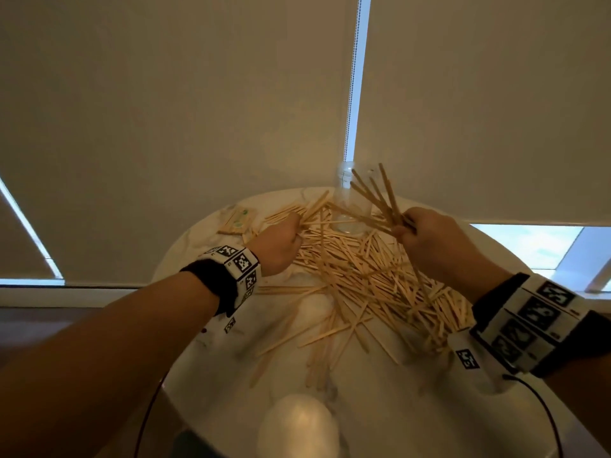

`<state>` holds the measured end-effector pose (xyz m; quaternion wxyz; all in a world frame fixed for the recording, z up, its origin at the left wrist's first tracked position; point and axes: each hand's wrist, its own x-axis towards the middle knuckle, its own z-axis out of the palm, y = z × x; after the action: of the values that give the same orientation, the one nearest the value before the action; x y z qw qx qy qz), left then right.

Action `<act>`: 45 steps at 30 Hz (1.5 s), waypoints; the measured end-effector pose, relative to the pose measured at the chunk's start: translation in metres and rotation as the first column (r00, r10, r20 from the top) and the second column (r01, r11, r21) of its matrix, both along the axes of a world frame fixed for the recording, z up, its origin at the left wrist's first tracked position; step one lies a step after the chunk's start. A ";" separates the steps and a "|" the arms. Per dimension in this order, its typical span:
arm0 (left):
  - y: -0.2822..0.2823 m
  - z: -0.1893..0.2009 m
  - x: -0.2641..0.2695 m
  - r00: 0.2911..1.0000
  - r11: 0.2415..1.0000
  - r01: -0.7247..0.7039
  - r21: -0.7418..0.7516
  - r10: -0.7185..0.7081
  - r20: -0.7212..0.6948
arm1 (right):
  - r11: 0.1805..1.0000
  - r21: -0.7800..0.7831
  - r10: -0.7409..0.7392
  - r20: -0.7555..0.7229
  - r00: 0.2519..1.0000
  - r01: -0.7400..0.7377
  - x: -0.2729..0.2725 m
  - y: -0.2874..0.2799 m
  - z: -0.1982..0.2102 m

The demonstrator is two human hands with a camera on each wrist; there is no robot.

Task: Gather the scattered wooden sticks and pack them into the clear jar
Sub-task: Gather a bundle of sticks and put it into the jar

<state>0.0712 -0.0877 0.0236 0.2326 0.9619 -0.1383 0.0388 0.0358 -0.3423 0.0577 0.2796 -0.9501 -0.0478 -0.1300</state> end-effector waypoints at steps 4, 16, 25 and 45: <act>-0.017 0.012 -0.004 0.996 0.972 -0.047 -0.232 0.029 -0.079 | 0.998 0.061 -0.001 0.027 1.000 0.000 -0.001 0.008 0.002; -0.053 0.011 0.008 0.995 0.749 -0.099 -0.655 0.053 -0.090 | 0.967 0.150 0.209 -0.012 0.978 -0.205 0.004 0.054 0.002; -0.061 0.005 0.018 0.999 0.606 -0.038 -0.794 -0.005 -0.052 | 0.946 0.195 0.262 0.005 0.965 -0.258 0.014 0.070 0.001; -0.049 0.021 0.019 0.993 -0.018 -0.113 -0.993 -0.038 -0.112 | 0.927 0.019 0.368 -0.231 0.900 -0.374 0.013 0.070 -0.025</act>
<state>0.0903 -0.1365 0.0449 0.8546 0.5120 -0.0310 0.0811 0.0491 -0.2722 0.0324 0.2906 -0.9356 -0.1968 0.0376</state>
